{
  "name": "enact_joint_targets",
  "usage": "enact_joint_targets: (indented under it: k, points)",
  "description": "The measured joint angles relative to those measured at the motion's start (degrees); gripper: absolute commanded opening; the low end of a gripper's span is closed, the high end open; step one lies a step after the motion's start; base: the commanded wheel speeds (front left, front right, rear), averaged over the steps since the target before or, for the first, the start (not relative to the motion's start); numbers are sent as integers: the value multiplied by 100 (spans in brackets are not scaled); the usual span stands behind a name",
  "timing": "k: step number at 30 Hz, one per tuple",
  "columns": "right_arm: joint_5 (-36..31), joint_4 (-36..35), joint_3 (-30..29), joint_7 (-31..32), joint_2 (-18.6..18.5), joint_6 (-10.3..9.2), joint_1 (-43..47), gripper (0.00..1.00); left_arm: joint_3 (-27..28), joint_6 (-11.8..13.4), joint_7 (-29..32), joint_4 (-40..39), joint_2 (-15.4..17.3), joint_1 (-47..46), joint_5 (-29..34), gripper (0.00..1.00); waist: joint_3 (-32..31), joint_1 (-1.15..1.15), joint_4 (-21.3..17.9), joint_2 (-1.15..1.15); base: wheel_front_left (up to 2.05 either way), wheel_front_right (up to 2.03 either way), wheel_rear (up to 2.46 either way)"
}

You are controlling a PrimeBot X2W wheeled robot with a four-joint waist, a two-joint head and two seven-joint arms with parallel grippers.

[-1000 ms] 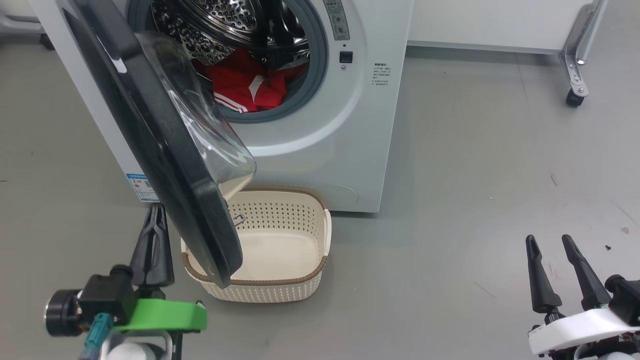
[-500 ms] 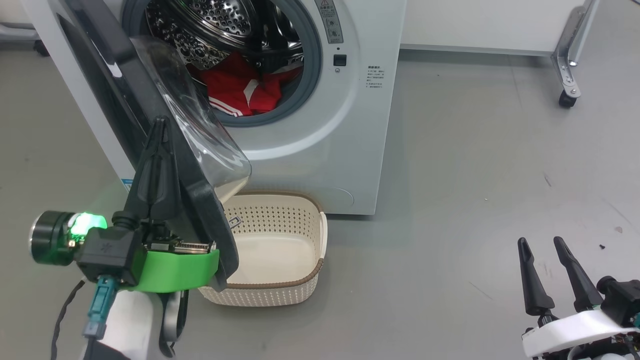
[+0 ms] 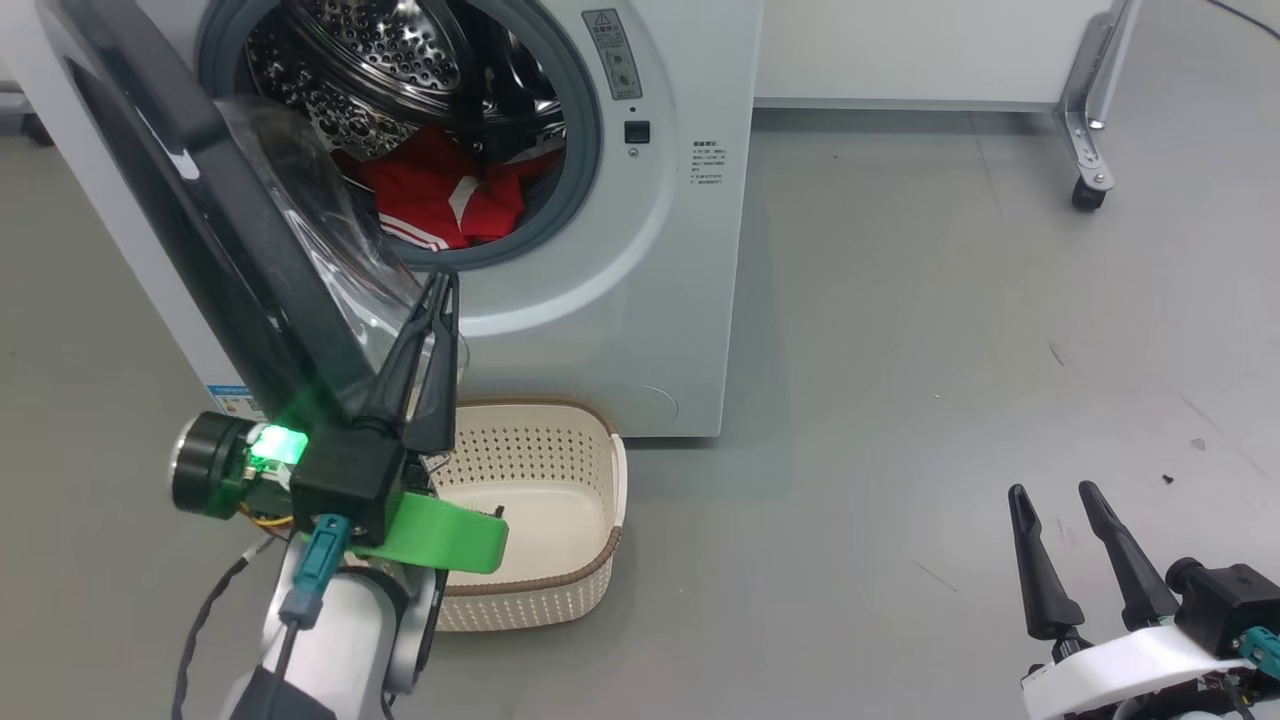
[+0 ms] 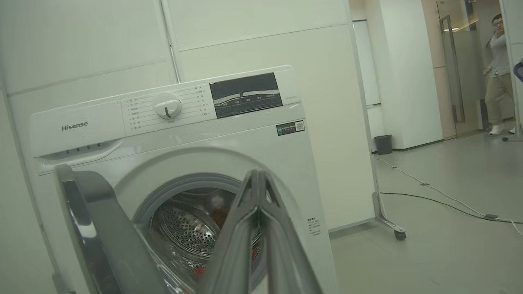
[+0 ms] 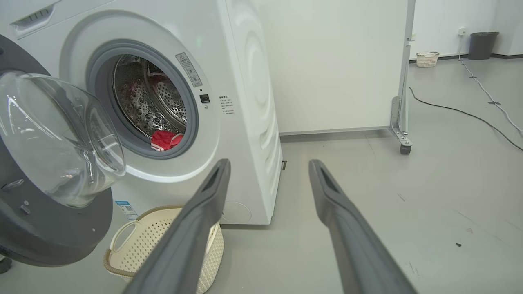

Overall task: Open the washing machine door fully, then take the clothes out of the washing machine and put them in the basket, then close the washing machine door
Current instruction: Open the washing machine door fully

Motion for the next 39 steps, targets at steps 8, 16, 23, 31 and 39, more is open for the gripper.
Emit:
enact_joint_targets:
  k: [8, 16, 23, 31, 39]
  points:
    - [4, 8, -35, 0, 1, 0, -2, 100, -212, 0, 406, 502, -1, 270, -230, 0, 41, 0, -172, 0, 0, 0, 0]
    - [20, 8, -107, 0, -1, 0, -5, 100, -168, 2, 689, 962, 2, 484, -616, 0, 121, 0, -284, 0, 0, 0, 0]
    - [57, 7, -158, 0, -3, 0, -8, 100, -22, 10, 832, 1282, 1, 497, -723, 0, 160, 0, -325, 0, 0, 0, 0]
    - [74, 5, -187, 0, -7, 0, -16, 100, 171, 12, 890, 1582, 0, 497, -910, 0, 216, 0, -395, 0, 0, 0, 0]
    - [109, -1, -189, 0, -22, 0, -16, 100, 349, 14, 929, 1780, -4, 495, -973, 0, 269, 0, -414, 0, 0, 0, 0]
